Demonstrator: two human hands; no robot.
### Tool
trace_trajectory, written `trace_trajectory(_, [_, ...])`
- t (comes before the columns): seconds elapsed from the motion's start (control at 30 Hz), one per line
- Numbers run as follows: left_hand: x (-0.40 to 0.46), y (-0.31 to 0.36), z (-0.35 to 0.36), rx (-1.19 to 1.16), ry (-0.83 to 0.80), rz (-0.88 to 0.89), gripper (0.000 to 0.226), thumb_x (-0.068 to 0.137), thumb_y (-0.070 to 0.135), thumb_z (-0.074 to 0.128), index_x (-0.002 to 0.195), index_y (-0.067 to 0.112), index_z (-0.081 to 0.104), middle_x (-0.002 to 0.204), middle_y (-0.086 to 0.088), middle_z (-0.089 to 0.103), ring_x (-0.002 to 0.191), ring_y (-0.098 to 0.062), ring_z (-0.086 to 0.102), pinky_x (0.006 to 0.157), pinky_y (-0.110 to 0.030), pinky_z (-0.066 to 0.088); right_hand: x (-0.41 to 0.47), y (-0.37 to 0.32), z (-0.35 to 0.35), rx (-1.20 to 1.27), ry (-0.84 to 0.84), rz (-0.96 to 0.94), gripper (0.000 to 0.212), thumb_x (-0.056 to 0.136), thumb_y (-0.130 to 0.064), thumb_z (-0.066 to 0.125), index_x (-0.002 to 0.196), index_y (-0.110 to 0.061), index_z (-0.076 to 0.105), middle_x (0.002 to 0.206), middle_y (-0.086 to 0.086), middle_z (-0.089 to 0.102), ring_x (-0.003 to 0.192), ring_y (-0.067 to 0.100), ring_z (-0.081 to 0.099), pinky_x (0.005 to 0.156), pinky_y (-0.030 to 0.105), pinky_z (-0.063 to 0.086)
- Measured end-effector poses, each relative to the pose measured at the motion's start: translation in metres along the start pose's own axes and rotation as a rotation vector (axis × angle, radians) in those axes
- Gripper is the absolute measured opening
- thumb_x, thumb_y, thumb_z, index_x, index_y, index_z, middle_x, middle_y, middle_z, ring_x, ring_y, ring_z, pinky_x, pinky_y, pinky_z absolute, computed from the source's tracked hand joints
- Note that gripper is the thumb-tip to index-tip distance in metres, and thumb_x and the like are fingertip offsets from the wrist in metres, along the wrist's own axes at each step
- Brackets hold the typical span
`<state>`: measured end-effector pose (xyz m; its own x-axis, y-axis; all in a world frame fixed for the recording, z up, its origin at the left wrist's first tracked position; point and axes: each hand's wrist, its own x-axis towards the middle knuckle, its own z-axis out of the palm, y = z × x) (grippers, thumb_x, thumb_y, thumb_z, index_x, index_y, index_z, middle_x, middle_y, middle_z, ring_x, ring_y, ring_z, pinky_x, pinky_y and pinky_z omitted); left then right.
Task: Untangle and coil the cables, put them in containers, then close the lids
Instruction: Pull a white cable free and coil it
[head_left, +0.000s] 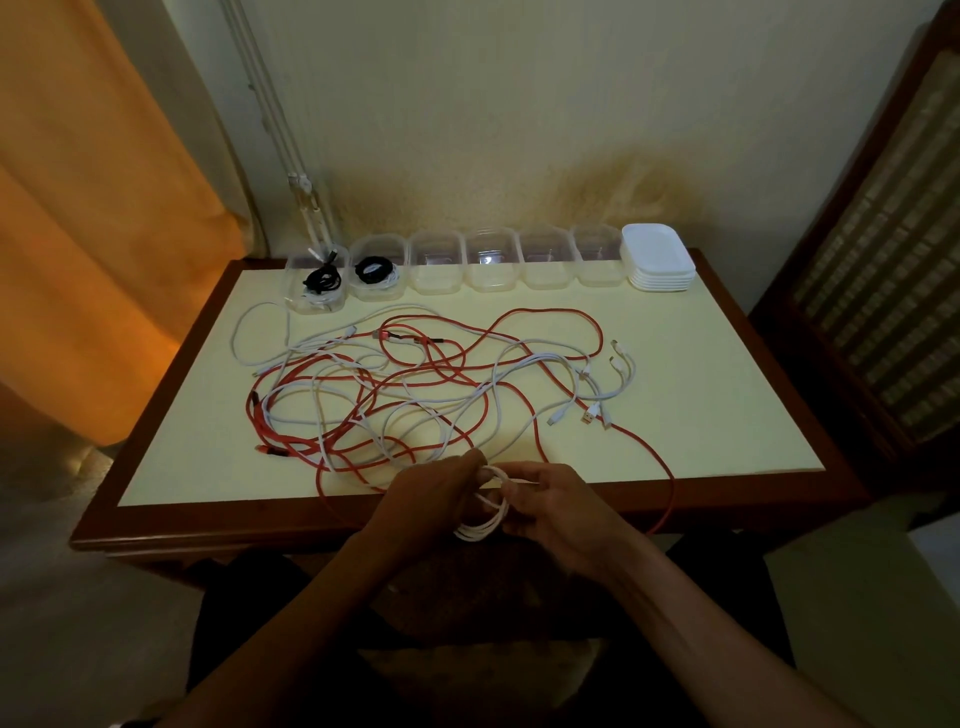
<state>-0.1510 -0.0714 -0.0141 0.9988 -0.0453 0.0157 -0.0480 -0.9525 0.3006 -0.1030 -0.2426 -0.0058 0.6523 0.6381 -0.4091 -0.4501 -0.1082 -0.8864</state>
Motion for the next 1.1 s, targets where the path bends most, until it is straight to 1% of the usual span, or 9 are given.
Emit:
trace_trajectory(0.1, [0.002, -0.006, 0.001, -0.081, 0.067, -0.065, 0.03, 0.098, 0.04, 0.049, 0.117, 0.017, 0.053, 0.104, 0.001, 0.06, 0.091, -0.015, 0.058, 0.073, -0.028, 0.048, 0.002, 0.006, 0.003, 0.045, 0.001, -0.006, 0.029, 0.099, -0.001, 0.05, 0.124, -0.007, 0.062, 0.115, 0.018, 0.07, 0.114, 0.037, 0.063, 0.098, 0.048, 0.05])
trace_trajectory(0.2, [0.0, -0.01, 0.001, 0.001, 0.204, -0.182, 0.046, 0.088, 0.059, 0.055, 0.1, 0.015, 0.054, 0.088, 0.001, 0.051, 0.073, -0.013, 0.049, 0.058, -0.025, 0.04, 0.002, 0.01, 0.005, 0.068, 0.026, -0.045, 0.03, 0.097, -0.001, 0.053, 0.125, -0.005, 0.062, 0.114, 0.019, 0.071, 0.113, 0.037, 0.064, 0.103, 0.051, 0.046])
trace_trajectory(0.3, [0.002, -0.006, 0.0, 0.182, 0.086, -0.257, 0.047, 0.094, 0.061, 0.042, 0.084, 0.018, 0.058, 0.07, 0.003, 0.051, 0.063, -0.011, 0.051, 0.058, -0.023, 0.039, 0.002, 0.01, 0.009, 0.059, 0.071, -0.068, 0.03, 0.096, -0.001, 0.054, 0.123, -0.007, 0.064, 0.109, 0.013, 0.074, 0.107, 0.029, 0.069, 0.097, 0.043, 0.05])
trace_trajectory(0.43, [0.007, -0.006, -0.001, -0.269, 0.004, -0.421, 0.055, 0.092, 0.056, 0.054, 0.061, 0.01, 0.065, 0.056, -0.004, 0.06, 0.047, -0.012, 0.053, 0.048, -0.018, 0.038, 0.006, 0.014, 0.015, -0.055, 0.141, -0.099, 0.035, 0.093, -0.001, 0.061, 0.127, -0.01, 0.063, 0.109, 0.005, 0.075, 0.103, 0.02, 0.071, 0.096, 0.04, 0.054])
trace_trajectory(0.53, [0.004, -0.009, -0.007, -0.658, -0.198, -0.549, 0.046, 0.09, 0.048, 0.061, 0.077, 0.006, 0.075, 0.065, -0.005, 0.07, 0.048, -0.01, 0.056, 0.046, -0.016, 0.039, 0.007, 0.017, 0.016, -0.115, 0.189, -0.108, 0.041, 0.091, -0.002, 0.065, 0.131, -0.011, 0.061, 0.111, 0.004, 0.074, 0.103, 0.018, 0.071, 0.096, 0.041, 0.055])
trace_trajectory(0.63, [0.002, -0.009, -0.011, -0.817, -0.287, -0.553, 0.027, 0.093, 0.033, 0.063, 0.09, 0.01, 0.076, 0.078, -0.004, 0.073, 0.059, -0.016, 0.062, 0.054, -0.019, 0.045, 0.006, 0.018, 0.019, -0.115, 0.2, -0.129, 0.035, 0.092, -0.002, 0.063, 0.124, -0.013, 0.065, 0.107, 0.002, 0.076, 0.101, 0.016, 0.071, 0.091, 0.035, 0.057])
trace_trajectory(0.73, [-0.001, -0.006, -0.011, -0.889, -0.277, -0.539, 0.019, 0.096, 0.025, 0.058, 0.094, 0.013, 0.072, 0.083, -0.002, 0.071, 0.067, -0.009, 0.062, 0.054, -0.016, 0.046, 0.006, 0.019, 0.025, -0.028, 0.257, -0.109, 0.027, 0.09, -0.004, 0.066, 0.115, -0.013, 0.069, 0.102, 0.001, 0.077, 0.096, 0.015, 0.073, 0.086, 0.032, 0.058])
trace_trajectory(0.83, [-0.004, -0.003, -0.007, -0.963, -0.228, -0.542, 0.014, 0.096, 0.021, 0.058, 0.092, 0.016, 0.071, 0.091, -0.004, 0.072, 0.08, -0.01, 0.067, 0.061, -0.016, 0.052, 0.008, 0.023, 0.03, 0.053, 0.342, -0.067, 0.019, 0.088, -0.001, 0.067, 0.104, -0.01, 0.073, 0.095, 0.002, 0.077, 0.092, 0.017, 0.073, 0.088, 0.037, 0.059])
trace_trajectory(1.1, [-0.017, -0.001, 0.004, -1.082, -0.072, -0.421, 0.02, 0.095, 0.023, 0.059, 0.092, 0.012, 0.075, 0.084, 0.002, 0.073, 0.078, -0.006, 0.068, 0.067, -0.017, 0.051, 0.017, 0.023, 0.027, 0.233, 0.47, 0.032, 0.015, 0.084, 0.003, 0.069, 0.098, 0.002, 0.074, 0.095, 0.014, 0.075, 0.094, 0.025, 0.072, 0.082, 0.039, 0.061])
